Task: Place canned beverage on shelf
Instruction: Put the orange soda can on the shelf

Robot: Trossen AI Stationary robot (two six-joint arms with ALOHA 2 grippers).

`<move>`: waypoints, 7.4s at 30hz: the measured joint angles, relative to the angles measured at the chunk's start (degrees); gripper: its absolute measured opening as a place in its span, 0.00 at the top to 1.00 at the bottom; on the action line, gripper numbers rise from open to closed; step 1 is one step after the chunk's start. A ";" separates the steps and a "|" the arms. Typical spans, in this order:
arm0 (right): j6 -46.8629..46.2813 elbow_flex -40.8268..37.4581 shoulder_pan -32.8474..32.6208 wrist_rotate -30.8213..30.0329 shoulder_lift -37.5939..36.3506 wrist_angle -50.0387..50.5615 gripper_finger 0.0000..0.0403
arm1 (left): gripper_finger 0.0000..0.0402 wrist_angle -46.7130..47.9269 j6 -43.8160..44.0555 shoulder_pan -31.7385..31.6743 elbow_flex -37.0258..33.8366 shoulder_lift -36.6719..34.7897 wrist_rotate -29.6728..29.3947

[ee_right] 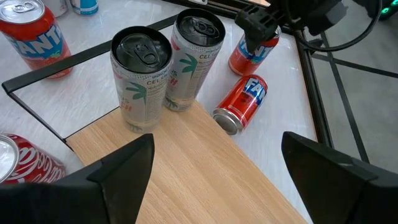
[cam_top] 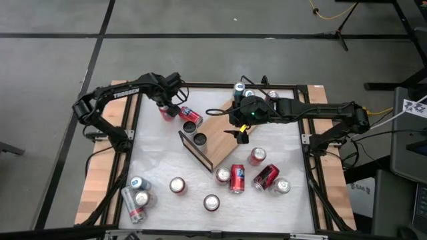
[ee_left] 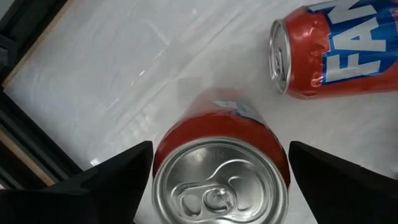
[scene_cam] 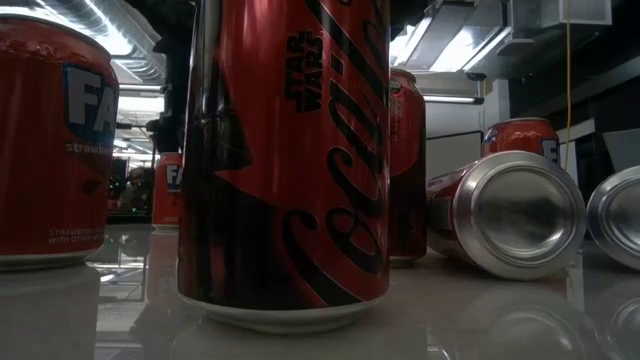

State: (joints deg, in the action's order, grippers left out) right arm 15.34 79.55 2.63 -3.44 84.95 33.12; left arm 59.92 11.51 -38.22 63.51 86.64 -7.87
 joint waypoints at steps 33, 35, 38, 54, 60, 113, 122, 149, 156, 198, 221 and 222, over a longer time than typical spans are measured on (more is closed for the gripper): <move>0.03 0.00 0.01 -0.02 0.00 0.02 0.15 | 0.32 1.11 4.08 0.18 -0.04 -2.80 1.49; 0.04 0.00 0.00 -0.26 0.00 0.02 0.15 | 0.32 1.21 5.15 0.18 -0.04 -4.16 1.80; 0.10 0.00 0.00 -0.86 0.00 0.02 0.15 | 0.31 1.14 7.50 0.18 -0.03 -6.70 1.98; 0.12 0.00 0.00 -1.07 0.00 0.00 0.15 | 0.31 4.08 13.78 1.35 21.27 -9.89 2.50; 0.12 0.00 0.02 -1.09 0.00 0.00 0.15 | 0.31 4.14 16.85 5.05 29.56 -7.87 2.62; 0.38 -10.78 0.02 -7.48 -10.62 10.18 0.15 | 0.31 17.91 12.39 23.80 48.11 27.48 5.32; 0.38 -10.78 0.00 -7.47 -10.62 12.10 0.15 | 0.30 19.31 15.33 24.90 46.80 27.32 3.20; 0.38 -10.73 0.00 -7.45 -10.62 12.04 0.15 | 0.19 17.99 16.63 25.64 43.41 27.31 3.22; 0.38 -10.71 0.00 -7.46 -10.62 12.04 0.15 | 0.19 18.00 16.44 25.64 43.41 27.33 3.60; 0.38 -10.71 0.00 -7.45 -10.62 12.06 0.15 | 0.19 17.05 19.59 27.19 43.41 27.36 0.73; 0.38 -10.71 0.00 -7.45 -10.62 12.05 0.15 | 0.12 16.70 19.45 27.20 43.41 27.40 3.06; 0.38 -10.71 0.00 -7.45 -10.62 12.05 0.15 | 0.10 16.68 19.47 27.20 43.41 27.40 3.07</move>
State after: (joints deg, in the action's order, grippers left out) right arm 15.73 68.84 2.63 -10.90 74.32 45.17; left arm 76.60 30.98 -11.03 106.91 114.04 -4.80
